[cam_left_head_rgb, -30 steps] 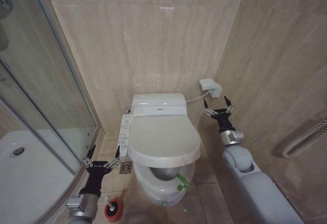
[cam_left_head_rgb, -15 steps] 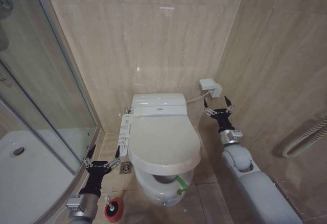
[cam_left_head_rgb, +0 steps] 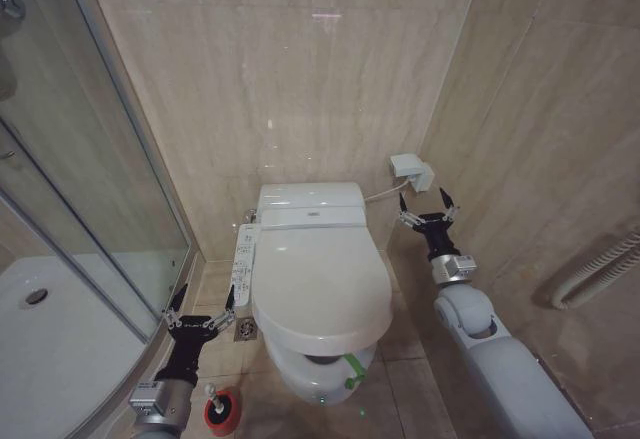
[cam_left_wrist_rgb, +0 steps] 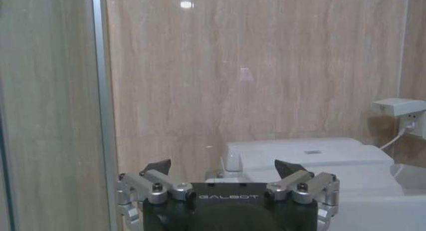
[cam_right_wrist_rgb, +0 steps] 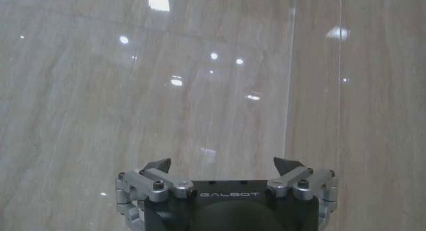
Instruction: Open the toilet lid, clean the toilet bowl with a toilet brush, close the toilet lid, and flush.
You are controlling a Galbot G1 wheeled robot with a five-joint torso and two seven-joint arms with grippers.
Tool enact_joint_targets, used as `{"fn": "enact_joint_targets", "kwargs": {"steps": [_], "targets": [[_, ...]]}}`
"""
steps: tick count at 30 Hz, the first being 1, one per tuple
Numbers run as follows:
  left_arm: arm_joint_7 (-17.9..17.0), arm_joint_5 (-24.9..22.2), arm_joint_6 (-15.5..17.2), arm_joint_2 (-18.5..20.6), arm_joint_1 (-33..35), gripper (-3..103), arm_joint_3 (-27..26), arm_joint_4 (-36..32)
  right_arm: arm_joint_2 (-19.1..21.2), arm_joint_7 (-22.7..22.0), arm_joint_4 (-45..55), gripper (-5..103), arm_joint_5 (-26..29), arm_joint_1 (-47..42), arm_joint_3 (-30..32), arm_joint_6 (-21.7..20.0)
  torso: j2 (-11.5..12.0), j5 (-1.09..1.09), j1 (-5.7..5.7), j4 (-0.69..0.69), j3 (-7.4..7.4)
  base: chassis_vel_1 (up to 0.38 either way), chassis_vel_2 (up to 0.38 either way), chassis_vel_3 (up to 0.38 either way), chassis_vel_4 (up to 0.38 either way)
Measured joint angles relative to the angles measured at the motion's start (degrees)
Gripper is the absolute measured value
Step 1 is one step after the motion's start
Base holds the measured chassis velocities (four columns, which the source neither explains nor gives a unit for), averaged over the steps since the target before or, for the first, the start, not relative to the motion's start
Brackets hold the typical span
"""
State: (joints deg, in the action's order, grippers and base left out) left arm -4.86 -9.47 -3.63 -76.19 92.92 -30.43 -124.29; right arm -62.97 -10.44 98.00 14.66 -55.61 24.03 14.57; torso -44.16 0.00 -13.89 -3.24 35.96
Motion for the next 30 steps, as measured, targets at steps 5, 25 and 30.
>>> {"fn": "enact_joint_targets", "kwargs": {"steps": [5, 25, 30], "targets": [[0.0, 0.0, 0.0, 0.0, 0.0, 100, 0.0, 0.0, -0.09, 0.52, 0.35, 100, 1.28, 0.01, -0.12, 0.5, 0.0, 0.0, 0.0, 0.0, 0.0, 0.0, 0.0, 0.0, 0.0], [0.0, 0.0, 0.0, 0.0, 0.0, 100, 0.0, 0.0, -0.3, 0.5, -0.16, 100, 1.8, 0.01, -0.2, 1.8, 0.0, 0.0, 0.01, 0.0, 0.0, 0.027, -0.031, -0.031, 0.032], [0.0, 0.0, 0.0, 0.0, 0.0, 100, 0.0, 0.0, -0.31, 0.51, -0.21, 100, 1.77, -0.23, -0.24, 2.03, 0.0, 0.0, 0.01, 0.0, 0.0, 0.0, 0.0, 0.0, 0.0]]}}
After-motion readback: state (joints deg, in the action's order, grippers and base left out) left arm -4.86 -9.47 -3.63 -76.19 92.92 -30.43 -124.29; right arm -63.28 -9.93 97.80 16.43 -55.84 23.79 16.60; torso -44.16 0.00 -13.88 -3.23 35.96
